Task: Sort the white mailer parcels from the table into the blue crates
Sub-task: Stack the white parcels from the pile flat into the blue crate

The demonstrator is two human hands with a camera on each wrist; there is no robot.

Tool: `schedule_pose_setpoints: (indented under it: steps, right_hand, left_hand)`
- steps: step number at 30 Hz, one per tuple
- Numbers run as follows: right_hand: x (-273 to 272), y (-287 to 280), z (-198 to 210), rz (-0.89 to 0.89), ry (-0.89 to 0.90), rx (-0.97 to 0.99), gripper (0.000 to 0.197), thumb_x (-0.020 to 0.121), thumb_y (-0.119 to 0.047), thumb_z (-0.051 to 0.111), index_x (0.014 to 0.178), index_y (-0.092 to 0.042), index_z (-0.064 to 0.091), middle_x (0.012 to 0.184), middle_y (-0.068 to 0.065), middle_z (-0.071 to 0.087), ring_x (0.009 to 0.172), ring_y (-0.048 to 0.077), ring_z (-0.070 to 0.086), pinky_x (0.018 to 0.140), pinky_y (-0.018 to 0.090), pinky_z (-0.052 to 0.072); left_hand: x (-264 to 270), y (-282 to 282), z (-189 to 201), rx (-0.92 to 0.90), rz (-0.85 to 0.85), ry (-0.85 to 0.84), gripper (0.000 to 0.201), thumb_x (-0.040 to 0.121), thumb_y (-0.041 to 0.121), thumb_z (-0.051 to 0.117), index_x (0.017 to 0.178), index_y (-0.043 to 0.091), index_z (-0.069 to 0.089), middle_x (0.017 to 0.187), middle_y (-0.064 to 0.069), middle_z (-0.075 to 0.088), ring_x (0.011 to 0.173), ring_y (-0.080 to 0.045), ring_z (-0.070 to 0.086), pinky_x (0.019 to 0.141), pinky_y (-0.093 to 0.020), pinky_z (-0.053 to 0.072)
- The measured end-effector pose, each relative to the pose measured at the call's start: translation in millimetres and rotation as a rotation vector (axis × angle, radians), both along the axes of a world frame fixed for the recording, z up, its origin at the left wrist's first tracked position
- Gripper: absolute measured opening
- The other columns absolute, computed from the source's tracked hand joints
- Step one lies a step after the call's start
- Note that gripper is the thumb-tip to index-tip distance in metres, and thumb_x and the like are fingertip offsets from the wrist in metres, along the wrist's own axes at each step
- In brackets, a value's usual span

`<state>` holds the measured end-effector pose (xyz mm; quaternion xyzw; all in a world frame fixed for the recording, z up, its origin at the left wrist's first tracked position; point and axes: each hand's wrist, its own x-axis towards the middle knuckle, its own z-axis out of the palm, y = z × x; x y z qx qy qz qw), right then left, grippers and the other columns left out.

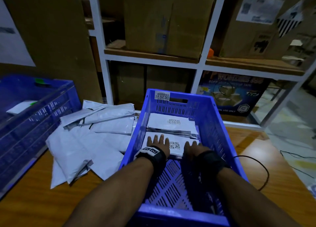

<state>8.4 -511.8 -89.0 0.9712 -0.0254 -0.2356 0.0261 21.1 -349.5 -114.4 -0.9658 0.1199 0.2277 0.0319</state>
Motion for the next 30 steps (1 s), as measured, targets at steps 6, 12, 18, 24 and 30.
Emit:
schedule_pose_setpoints:
  steps: [6, 12, 18, 24, 30]
  right_hand:
    - [5.5, 14.4, -3.1, 0.135, 0.050, 0.074, 0.085, 0.096, -0.058, 0.041, 0.157, -0.018, -0.003, 0.163, 0.014, -0.012, 0.151, 0.034, -0.004, 0.117, 0.058, 0.016]
    - [6.3, 10.0, -20.6, 0.201, 0.103, 0.080, 0.073, 0.101, -0.055, 0.034, 0.156, -0.032, -0.008, 0.162, 0.002, -0.022, 0.150, 0.032, -0.015, 0.117, 0.058, 0.012]
    - [4.7, 13.9, -18.7, 0.218, 0.124, 0.084, 0.084, 0.097, -0.058, 0.042, 0.155, -0.030, -0.012, 0.160, 0.000, -0.028, 0.148, 0.030, -0.020, 0.118, 0.056, 0.006]
    - [5.2, 20.0, -19.4, 0.271, 0.061, 0.059, 0.086, 0.097, -0.058, 0.039, 0.156, -0.022, -0.012, 0.160, 0.004, -0.028, 0.147, 0.030, -0.024, 0.119, 0.058, -0.002]
    - [9.7, 13.2, -39.8, 0.275, 0.048, 0.020, 0.098, 0.088, -0.073, 0.038, 0.154, -0.028, -0.019, 0.157, -0.003, -0.034, 0.147, 0.032, -0.024, 0.116, 0.060, -0.001]
  left_hand:
    - [-4.0, -2.6, 1.2, -0.006, 0.000, 0.017, 0.074, 0.104, 0.029, 0.040, 0.158, 0.014, -0.009, 0.164, -0.012, -0.018, 0.150, -0.038, -0.015, 0.118, -0.059, -0.008]
    - [-3.4, -8.9, -9.7, -0.028, -0.034, -0.019, 0.098, 0.097, 0.048, 0.054, 0.156, 0.018, -0.019, 0.161, -0.010, -0.030, 0.147, -0.039, -0.025, 0.116, -0.064, -0.010]
    - [-3.0, -0.2, -26.8, -0.062, -0.062, 0.029, 0.114, 0.085, 0.073, 0.052, 0.154, 0.022, -0.023, 0.158, -0.004, -0.036, 0.145, -0.038, -0.030, 0.114, -0.066, -0.011]
    - [-4.2, 3.1, -31.4, -0.067, -0.078, 0.009, 0.119, 0.081, 0.078, 0.053, 0.153, 0.023, -0.026, 0.157, -0.003, -0.038, 0.144, -0.038, -0.033, 0.113, -0.068, -0.011]
    - [-4.8, 2.0, -39.4, -0.048, -0.087, -0.040, 0.128, 0.074, 0.086, 0.051, 0.152, 0.021, -0.027, 0.157, -0.005, -0.038, 0.143, -0.039, -0.034, 0.110, -0.070, -0.013]
